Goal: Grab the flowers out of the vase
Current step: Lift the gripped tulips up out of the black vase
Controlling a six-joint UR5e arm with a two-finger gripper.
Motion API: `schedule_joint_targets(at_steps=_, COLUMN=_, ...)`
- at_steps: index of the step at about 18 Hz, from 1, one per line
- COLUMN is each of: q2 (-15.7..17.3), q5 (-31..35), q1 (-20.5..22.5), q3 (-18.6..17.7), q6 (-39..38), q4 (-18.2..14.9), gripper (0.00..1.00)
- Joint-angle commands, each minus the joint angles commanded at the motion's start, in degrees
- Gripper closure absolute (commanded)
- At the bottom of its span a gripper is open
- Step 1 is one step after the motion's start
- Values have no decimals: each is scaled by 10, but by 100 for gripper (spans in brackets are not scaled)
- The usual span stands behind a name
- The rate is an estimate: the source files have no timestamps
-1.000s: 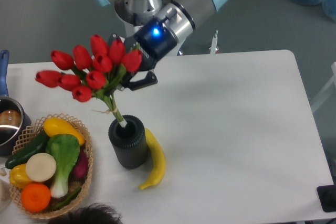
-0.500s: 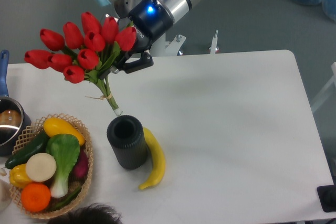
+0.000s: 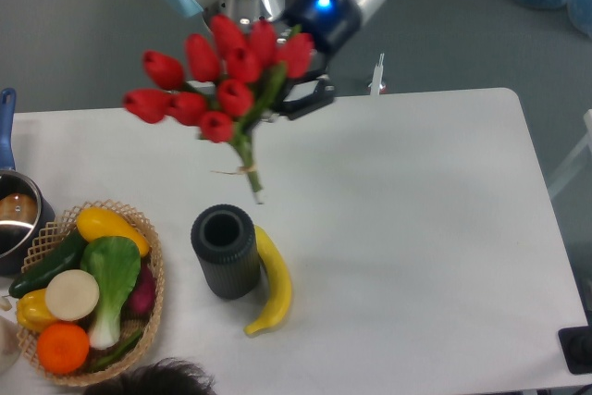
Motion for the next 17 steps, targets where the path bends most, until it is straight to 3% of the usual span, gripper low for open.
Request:
schedule_joint_targets(at_steps=7, q2=-79, q5=4, q1=28, q3=62, q6=13, q4=0, gripper=61)
schedule_joint_targets(at_steps=17, q2=-85, q5=8, q1=55, q3=54, q6=22, q4=0, gripper=61)
